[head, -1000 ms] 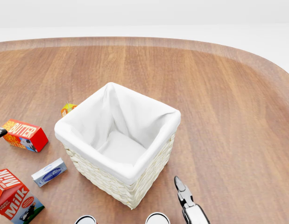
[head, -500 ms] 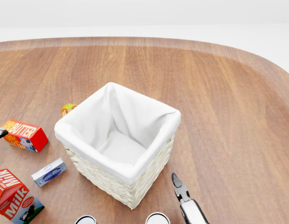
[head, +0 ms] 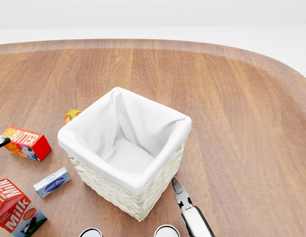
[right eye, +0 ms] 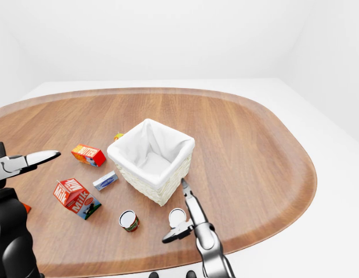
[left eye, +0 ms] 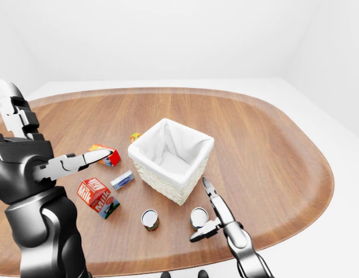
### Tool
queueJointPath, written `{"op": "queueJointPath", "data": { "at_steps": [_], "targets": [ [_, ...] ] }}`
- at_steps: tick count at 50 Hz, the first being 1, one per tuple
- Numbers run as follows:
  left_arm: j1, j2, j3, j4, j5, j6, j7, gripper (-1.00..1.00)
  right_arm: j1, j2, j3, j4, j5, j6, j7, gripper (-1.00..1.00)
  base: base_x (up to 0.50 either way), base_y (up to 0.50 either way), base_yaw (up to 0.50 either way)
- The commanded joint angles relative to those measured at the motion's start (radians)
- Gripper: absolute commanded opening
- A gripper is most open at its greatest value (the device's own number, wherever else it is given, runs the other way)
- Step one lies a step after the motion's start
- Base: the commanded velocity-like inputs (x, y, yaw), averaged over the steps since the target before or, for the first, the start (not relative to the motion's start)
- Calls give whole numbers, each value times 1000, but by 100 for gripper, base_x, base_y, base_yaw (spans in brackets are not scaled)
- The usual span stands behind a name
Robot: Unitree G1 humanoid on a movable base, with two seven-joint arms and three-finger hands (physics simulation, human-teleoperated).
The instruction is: Pick up the alphabet soup, and put it in the basket.
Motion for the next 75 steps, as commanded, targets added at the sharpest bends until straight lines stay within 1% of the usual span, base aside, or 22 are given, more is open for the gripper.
{"op": "queueJointPath", "data": {
  "at_steps": [1,9,13,18,33,37,43,44,47,50,53,54,56,58,64,67,75],
  "targets": [
    [2,-3,-2,-2,1,0,-1,100,-3,-1,24,3,-16,0,0,100,0,0,0],
    [3,-3,-1,-7,-3,0,0,100,-11,-2,27,46,-33,0,9,100,0,0,0],
    [5,-5,-1,-13,-3,0,0,100,-13,-7,37,70,-65,0,19,100,0,0,0],
    [2,-4,-1,-4,-3,0,0,100,-5,-7,35,63,-67,0,36,100,0,0,0],
    [-20,8,4,-9,-11,0,17,100,-33,1,-13,112,-6,0,71,100,0,0,0],
    [-20,13,11,-12,-18,0,19,100,-39,4,-26,140,17,0,73,100,0,0,0],
    [-14,11,11,-20,-20,0,18,100,-38,1,-28,153,14,0,64,100,0,0,0],
    [-16,13,15,-20,-23,0,18,100,-34,-2,-30,153,1,0,46,100,0,0,0],
    [-14,12,13,-16,-21,0,16,100,-10,-14,-27,144,-29,0,36,100,0,0,0],
    [-13,11,10,-14,-18,0,15,100,17,-16,-15,89,-59,0,38,100,0,0,0],
    [-11,9,6,-10,-12,0,13,100,8,-30,4,115,-121,0,32,100,0,0,0],
    [-10,8,3,-5,-8,0,11,100,16,-36,21,98,-167,0,24,100,0,0,0],
    [-9,6,2,1,-7,0,8,100,14,-31,23,101,-184,0,24,100,0,0,0],
    [-8,6,3,7,-5,0,5,100,6,-42,37,107,-228,0,47,100,0,0,0],
    [-8,6,3,4,-7,0,7,100,-6,-40,36,129,-282,0,66,100,0,0,0],
    [-5,2,-5,3,-2,0,7,100,-17,-46,54,131,-347,0,82,100,0,0,0],
    [-7,1,-4,-6,-4,0,8,100,-32,-38,48,134,-407,0,118,100,0,0,0]
  ]
}}
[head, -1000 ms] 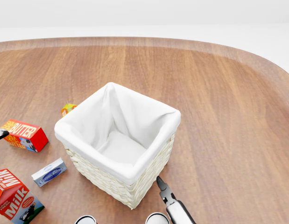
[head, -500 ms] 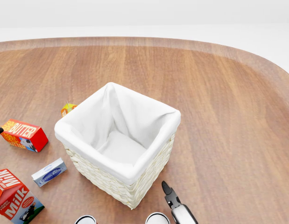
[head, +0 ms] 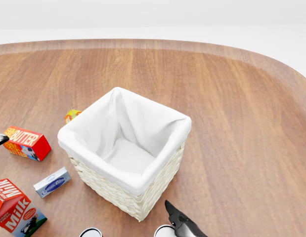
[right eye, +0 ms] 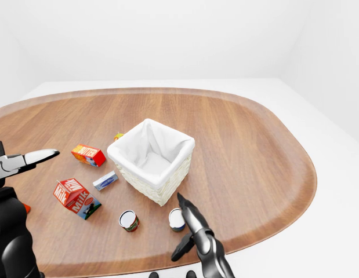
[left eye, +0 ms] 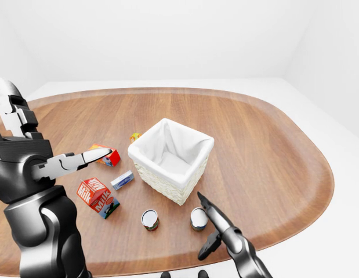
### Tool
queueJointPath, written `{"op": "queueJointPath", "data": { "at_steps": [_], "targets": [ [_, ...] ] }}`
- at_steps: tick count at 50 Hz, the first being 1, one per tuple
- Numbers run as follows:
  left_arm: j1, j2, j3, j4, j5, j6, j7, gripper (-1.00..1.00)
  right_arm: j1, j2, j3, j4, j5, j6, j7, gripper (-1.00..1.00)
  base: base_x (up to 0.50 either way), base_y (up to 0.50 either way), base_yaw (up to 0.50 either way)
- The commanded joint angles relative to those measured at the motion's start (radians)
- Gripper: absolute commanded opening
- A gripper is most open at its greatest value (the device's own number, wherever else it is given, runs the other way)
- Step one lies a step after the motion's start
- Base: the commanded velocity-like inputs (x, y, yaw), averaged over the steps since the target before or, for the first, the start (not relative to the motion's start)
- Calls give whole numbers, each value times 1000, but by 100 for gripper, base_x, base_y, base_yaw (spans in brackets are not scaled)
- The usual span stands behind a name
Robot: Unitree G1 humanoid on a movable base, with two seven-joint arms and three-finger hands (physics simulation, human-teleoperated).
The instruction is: Pick up the alphabet soup, and put it in the basket.
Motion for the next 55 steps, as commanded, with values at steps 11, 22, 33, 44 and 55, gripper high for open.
{"op": "queueJointPath", "data": {
  "at_steps": [11,22,33,44,55],
  "targets": [
    [5,-5,-3,-1,1,0,-3,100,-16,-2,14,-13,-154,0,110,100,0,0,0],
    [9,-8,-6,8,8,0,-8,100,-42,4,-9,47,-155,0,88,-100,0,0,0],
    [7,-7,-6,10,8,0,-8,100,-48,5,-17,58,-156,0,96,-100,0,0,0],
    [8,-8,-8,2,8,0,-7,100,-38,1,-27,17,-158,0,101,-100,0,0,0],
    [8,-6,-2,-10,1,0,-5,100,44,-14,-8,-238,-182,0,187,-100,0,0,0]
  ]
}}
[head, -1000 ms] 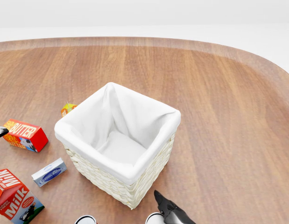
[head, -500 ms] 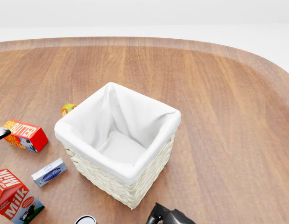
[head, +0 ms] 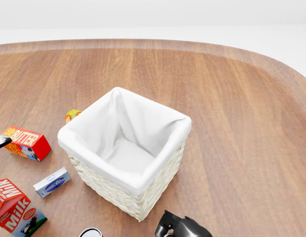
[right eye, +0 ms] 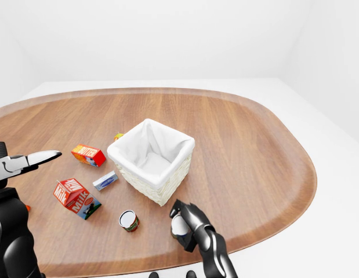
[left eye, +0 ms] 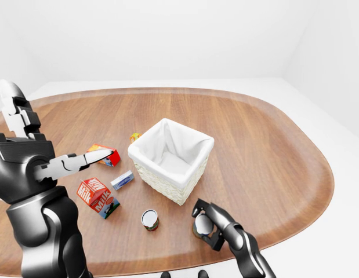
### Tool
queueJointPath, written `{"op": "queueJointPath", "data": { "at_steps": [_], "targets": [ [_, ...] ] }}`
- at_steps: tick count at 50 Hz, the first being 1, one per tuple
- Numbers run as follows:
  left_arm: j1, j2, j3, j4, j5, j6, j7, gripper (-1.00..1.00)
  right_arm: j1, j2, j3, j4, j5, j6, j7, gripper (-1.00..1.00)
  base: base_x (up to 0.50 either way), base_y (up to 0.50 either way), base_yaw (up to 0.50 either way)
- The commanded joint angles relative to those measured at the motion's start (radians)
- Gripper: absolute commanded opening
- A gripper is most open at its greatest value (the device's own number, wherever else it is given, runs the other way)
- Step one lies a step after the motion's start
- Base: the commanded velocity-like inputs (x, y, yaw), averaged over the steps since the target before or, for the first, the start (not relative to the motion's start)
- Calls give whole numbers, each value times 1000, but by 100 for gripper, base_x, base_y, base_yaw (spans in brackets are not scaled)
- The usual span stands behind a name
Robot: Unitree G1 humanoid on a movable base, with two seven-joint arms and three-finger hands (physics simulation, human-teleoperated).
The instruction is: Pick up the alphabet soup, and put it in the basket.
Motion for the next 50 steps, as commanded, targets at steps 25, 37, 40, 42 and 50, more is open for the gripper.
{"op": "queueJointPath", "data": {
  "at_steps": [25,37,40,42,50],
  "targets": [
    [1,2,6,-13,-8,0,2,100,165,-51,-92,-589,-63,0,266,-100,0,0,0],
    [0,2,4,-10,-6,0,1,100,113,-32,-188,-794,-152,0,373,-100,0,0,0],
    [0,2,3,-13,-5,0,2,100,89,-28,-211,-838,-172,0,373,-100,0,0,0],
    [-2,1,2,-11,-4,0,3,100,67,-22,-229,-867,-195,0,373,-100,0,0,0],
    [-3,2,4,-5,-6,0,2,100,-72,-20,-280,-952,-289,0,373,-100,0,0,0]
  ]
}}
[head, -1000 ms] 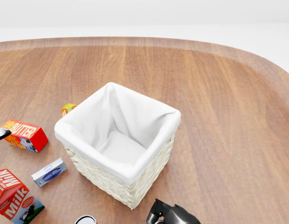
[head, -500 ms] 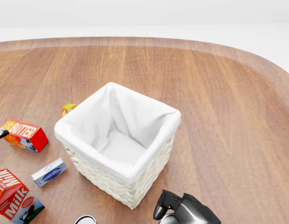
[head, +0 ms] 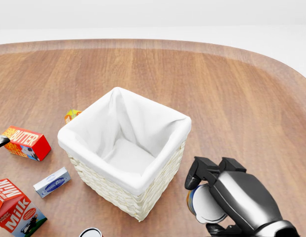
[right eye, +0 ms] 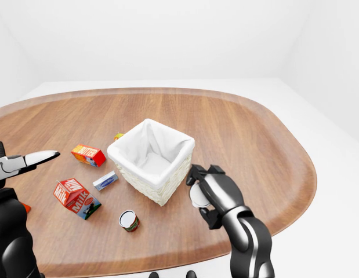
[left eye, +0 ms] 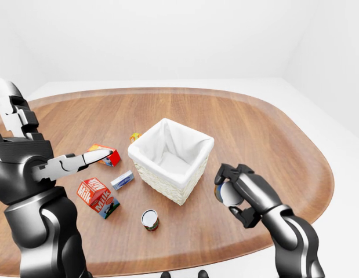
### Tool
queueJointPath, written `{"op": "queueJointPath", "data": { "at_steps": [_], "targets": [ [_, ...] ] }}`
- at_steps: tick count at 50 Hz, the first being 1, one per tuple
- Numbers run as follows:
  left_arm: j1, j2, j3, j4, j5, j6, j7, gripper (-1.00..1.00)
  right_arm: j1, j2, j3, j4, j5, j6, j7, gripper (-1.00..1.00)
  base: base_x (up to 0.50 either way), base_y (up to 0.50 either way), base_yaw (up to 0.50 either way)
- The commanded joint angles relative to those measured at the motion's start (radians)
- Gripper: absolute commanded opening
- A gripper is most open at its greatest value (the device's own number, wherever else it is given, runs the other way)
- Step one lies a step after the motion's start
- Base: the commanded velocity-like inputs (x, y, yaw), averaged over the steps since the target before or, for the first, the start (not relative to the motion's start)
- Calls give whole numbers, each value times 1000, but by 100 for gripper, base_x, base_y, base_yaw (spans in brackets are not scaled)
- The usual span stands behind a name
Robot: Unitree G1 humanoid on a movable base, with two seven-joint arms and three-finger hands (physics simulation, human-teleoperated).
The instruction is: Pick up the alphabet soup, and put it in the basket.
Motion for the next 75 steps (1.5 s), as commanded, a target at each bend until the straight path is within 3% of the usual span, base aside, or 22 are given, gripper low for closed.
{"op": "queueJointPath", "data": {
  "at_steps": [1,15,28,45,75],
  "targets": [
    [-2,1,0,5,-1,0,1,100,-147,10,-80,-152,-108,0,0,-100,0,0,0],
    [0,1,-1,-1,-3,0,2,100,-408,-10,-96,-204,-267,0,0,-100,0,0,0],
    [-3,1,-1,7,-1,0,1,100,-596,-11,-68,-102,-302,0,0,-100,0,0,0],
    [0,-1,-5,1,3,0,-1,100,-791,-5,-11,227,-149,0,0,-100,0,0,0],
    [-3,-2,-9,22,9,0,-5,100,-989,34,43,721,31,0,0,-100,0,0,0]
  ]
}}
